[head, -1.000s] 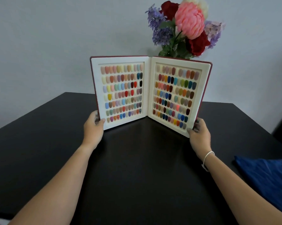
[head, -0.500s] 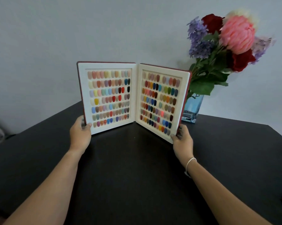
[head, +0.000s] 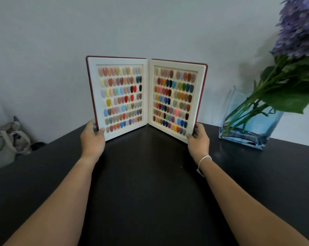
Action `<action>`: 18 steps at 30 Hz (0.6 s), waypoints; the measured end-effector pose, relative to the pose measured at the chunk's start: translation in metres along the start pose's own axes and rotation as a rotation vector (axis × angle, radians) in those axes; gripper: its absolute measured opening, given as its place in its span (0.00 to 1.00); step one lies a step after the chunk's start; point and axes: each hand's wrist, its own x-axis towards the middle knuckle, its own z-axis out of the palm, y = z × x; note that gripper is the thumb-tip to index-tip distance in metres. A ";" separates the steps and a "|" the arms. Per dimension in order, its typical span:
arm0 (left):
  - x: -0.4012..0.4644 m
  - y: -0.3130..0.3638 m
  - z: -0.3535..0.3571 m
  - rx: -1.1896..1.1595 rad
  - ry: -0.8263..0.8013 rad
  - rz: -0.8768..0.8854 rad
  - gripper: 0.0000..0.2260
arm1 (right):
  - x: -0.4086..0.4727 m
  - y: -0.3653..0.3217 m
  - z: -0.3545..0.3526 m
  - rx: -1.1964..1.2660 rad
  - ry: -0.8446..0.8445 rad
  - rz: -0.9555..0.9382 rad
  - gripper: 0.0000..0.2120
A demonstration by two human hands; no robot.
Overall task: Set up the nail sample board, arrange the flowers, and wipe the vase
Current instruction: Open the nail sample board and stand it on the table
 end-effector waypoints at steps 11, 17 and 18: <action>0.020 -0.008 0.011 0.040 -0.005 0.013 0.13 | 0.059 0.013 0.019 -0.024 -0.008 0.013 0.18; 0.019 -0.006 0.010 0.030 -0.019 0.003 0.14 | 0.073 0.017 0.016 -0.024 0.017 0.017 0.20; 0.019 -0.006 0.010 0.027 -0.022 -0.003 0.15 | 0.075 0.018 0.016 -0.031 0.020 0.018 0.20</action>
